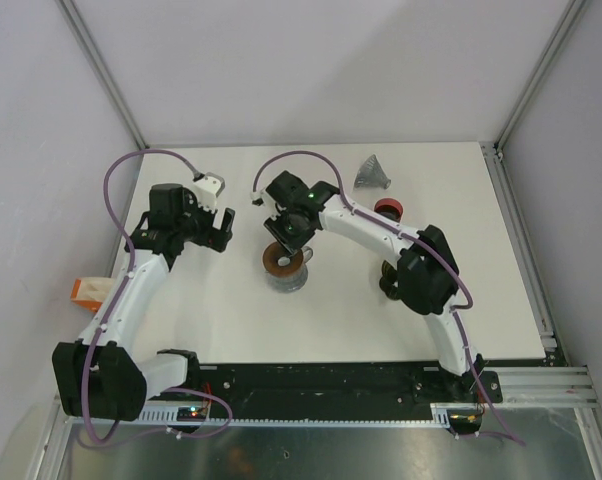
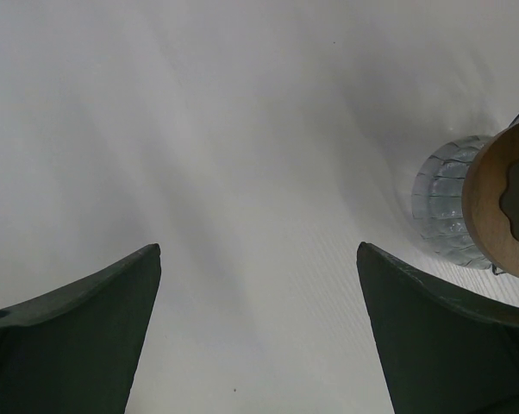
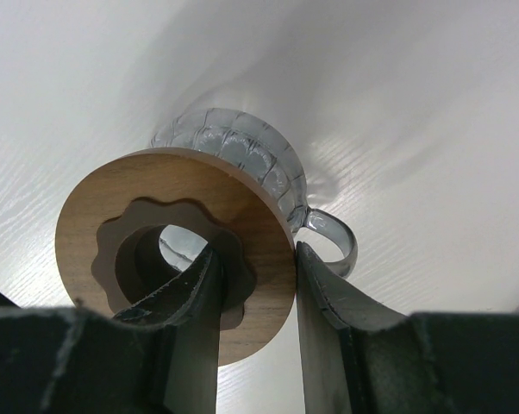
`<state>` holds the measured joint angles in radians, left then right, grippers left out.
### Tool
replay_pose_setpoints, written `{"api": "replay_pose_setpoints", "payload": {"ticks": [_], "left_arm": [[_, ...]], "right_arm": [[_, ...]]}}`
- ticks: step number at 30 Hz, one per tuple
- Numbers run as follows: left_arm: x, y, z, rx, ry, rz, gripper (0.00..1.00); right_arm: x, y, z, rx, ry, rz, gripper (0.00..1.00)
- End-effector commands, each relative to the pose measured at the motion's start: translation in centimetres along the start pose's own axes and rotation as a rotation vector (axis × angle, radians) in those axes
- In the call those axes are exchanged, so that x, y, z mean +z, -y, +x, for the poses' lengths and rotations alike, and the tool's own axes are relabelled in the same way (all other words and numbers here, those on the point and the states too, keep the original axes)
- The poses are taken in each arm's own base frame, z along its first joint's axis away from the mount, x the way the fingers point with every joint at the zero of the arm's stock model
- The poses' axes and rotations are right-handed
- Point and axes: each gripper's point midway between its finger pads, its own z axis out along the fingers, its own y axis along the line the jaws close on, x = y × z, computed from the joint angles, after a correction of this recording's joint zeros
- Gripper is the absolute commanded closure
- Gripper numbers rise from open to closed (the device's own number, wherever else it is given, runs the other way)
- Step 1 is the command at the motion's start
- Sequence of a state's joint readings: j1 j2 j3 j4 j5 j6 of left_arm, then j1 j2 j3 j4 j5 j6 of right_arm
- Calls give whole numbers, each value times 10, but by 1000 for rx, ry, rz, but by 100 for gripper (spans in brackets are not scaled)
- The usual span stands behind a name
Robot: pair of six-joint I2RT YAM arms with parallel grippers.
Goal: Place the coffee filter in the dripper
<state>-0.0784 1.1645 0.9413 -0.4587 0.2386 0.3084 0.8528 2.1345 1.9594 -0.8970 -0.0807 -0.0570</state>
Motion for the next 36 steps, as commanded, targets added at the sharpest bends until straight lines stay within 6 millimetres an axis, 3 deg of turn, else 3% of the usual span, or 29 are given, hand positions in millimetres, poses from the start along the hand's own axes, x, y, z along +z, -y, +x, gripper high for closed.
{"api": "replay_pose_setpoints", "payload": {"ticks": [1, 4, 8, 15, 24, 36], "left_arm": [[-5, -6, -16, 30, 38, -16, 0], [-5, -6, -16, 33, 38, -16, 0], [-4, -4, -15, 32, 37, -8, 0], [-5, -4, -16, 33, 40, -7, 0], [-6, -4, -16, 35, 43, -6, 0], [-6, -2, -17, 35, 47, 0, 0]], "right_arm": [[5, -4, -6, -27, 23, -13, 92], [4, -3, -4, -28, 17, -3, 85], [-2, -4, -6, -39, 24, -5, 66], [-10, -2, -12, -47, 44, 12, 51], [-24, -7, -24, -57, 82, -9, 42], [-75, -7, -54, -88, 212, 8, 35]]}}
